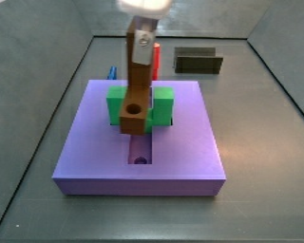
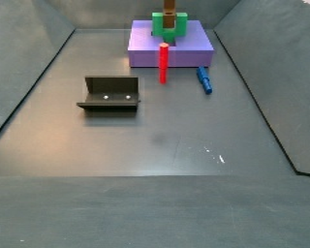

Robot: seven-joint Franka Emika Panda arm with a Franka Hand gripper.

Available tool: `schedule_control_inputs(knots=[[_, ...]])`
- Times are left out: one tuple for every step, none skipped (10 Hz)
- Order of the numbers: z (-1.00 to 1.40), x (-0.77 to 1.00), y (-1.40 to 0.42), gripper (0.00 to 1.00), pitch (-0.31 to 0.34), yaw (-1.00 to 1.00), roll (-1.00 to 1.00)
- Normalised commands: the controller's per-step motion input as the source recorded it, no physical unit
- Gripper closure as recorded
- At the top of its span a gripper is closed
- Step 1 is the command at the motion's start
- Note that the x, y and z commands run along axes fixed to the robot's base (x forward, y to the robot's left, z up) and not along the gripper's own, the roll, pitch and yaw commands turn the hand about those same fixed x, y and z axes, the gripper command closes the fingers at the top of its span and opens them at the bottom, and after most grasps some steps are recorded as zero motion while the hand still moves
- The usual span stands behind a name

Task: Pick up the brown object. Move up. Place the brown object on the fixture. Regrasp the brown object. Move to above the board. Insert the brown object.
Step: Insert the brown object.

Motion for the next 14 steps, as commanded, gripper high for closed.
schedule_control_inputs(knots=[[-0.10, -0.34, -0.01, 1.00, -0.211, 0.00, 0.00], [-0.14, -0.18, -0.12, 1.00, -0.171, 0.21, 0.00], [-0.07, 0.05, -0.16, 1.00, -0.057, 0.28, 0.01], [-0.09, 0.13, -0.14, 1.00, 0.000, 0.22, 0.02], [-0.18, 0.03, -0.09, 1.00, 0.000, 0.19, 0.05], [-0.22, 0.03, -0.03, 1.00, 0.000, 0.12, 0.07], [-0.27, 0.06, 0.00, 1.00, 0.000, 0.06, 0.07], [-0.30, 0.05, 0.00, 1.00, 0.006, 0.03, 0.07], [-0.28, 0.08, 0.00, 1.00, 0.019, 0.00, 0.07], [-0.22, 0.20, 0.00, 1.00, 0.059, 0.00, 0.09], [-0.22, 0.18, 0.00, 1.00, 0.047, 0.00, 0.08], [-0.13, 0.22, 0.00, 1.00, 0.063, 0.00, 0.09], [-0.05, 0.21, -0.01, 1.00, 0.073, 0.00, 0.09], [-0.05, 0.10, -0.01, 1.00, 0.054, 0.00, 0.09]])
